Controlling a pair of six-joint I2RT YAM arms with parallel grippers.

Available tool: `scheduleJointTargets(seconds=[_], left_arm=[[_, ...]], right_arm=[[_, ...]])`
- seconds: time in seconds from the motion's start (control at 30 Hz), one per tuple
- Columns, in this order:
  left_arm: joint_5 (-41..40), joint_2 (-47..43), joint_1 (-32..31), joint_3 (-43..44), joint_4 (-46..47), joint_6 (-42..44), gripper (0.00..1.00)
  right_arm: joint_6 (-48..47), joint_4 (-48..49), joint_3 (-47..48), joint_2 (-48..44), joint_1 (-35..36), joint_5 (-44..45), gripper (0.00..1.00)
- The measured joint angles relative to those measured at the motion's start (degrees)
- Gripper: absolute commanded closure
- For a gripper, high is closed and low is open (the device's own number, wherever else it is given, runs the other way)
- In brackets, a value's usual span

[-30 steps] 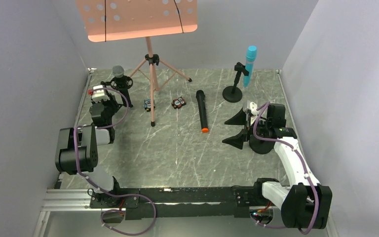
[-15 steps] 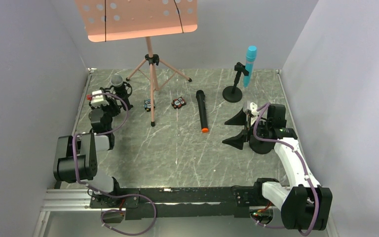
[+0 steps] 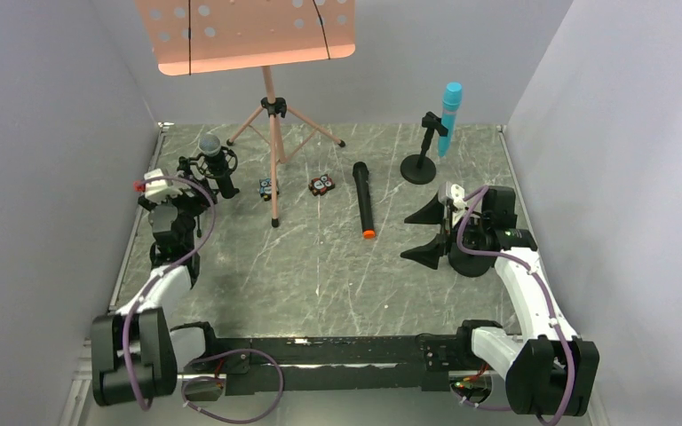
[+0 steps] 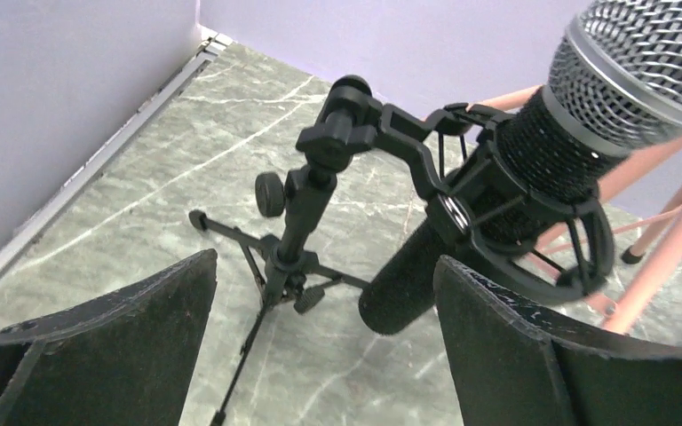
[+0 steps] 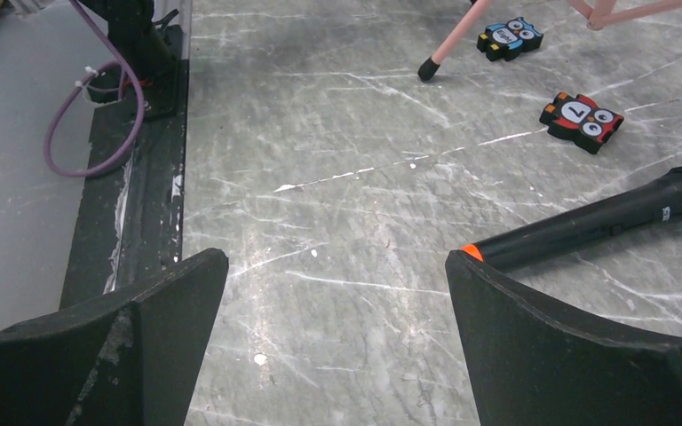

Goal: Attach the microphones to the stand

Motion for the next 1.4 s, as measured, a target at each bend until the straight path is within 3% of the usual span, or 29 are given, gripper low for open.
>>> scheduleJointTargets(seconds=[0.23,0.37,0.5,0.7,0.93,1.1,1.4], left_arm=[[1.99,-17.16,0.00,-1.99,-18.97,-5.40,0.01],[10.73,-24.83,0.04,7.37,-37.48,-3.50,0.01],[20.79,-30.49,0.04,14.51,-46.93,-0.37,0.01],[32.59,-34.34,0.04,13.75,-55.23,2.23,0.01],[37.66,-35.06,-0.09,10.95,-61.99,3.82,0.01],[38.91,-37.57,-1.40,10.38,-61.81,3.85,0.01],[39.15,-38.77,-2.60,10.38,-62.47,4.09,0.01]], right_arm=[[-3.10,-3.82,1.73,-0.22,-0.72,0.59,0.00],[-3.08,-6.34,4.83,-1.38,-1.92,3.87,0.00],[0.70,-9.03,13.18,-2.80,-2.12,11.23,0.00],[13.20,-10.10,26.80,-5.92,-2.19,31.08,0.00],[22.03,-15.10,28.26,-6.34,-5.66,52.15,0.00],[22.53,-20.09,28.28,0.00,-10.69,60.08,0.03],[14.97,-31.63,32.89,13.49,-11.45,67.10,0.25]])
